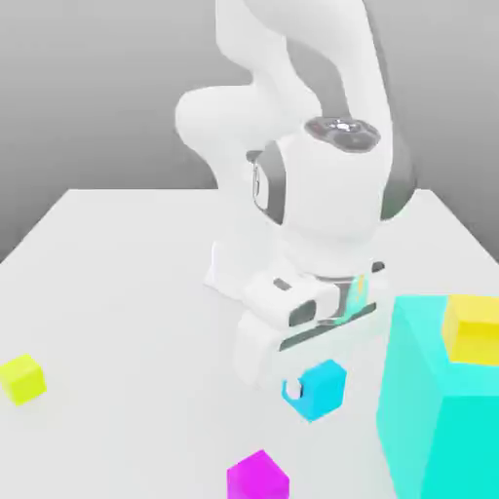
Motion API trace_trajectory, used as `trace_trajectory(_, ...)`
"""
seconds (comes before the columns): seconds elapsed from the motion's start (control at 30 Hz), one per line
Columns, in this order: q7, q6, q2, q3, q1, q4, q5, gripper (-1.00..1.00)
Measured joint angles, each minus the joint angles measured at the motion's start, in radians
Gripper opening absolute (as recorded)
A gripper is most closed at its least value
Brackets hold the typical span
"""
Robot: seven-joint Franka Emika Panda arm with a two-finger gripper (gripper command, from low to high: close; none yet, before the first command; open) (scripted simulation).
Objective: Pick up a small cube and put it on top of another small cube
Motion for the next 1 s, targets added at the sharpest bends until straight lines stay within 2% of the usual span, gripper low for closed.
trace_trajectory(0.17, 0.181, -0.180, -0.024, 0.014, 0.032, 0.170, 0.050, -1.00)
trace_trajectory(0.43, 0.543, -0.378, -0.082, 0.048, 0.086, 0.331, 0.101, -1.00)
trace_trajectory(0.83, 1.083, -0.550, -0.151, 0.103, 0.171, 0.397, 0.093, -1.00)
trace_trajectory(0.97, 1.111, -0.424, -0.104, 0.109, 0.164, 0.301, 0.080, -1.00)
trace_trajectory(1.0, 1.112, -0.400, -0.095, 0.110, 0.164, 0.286, 0.080, 1.00)
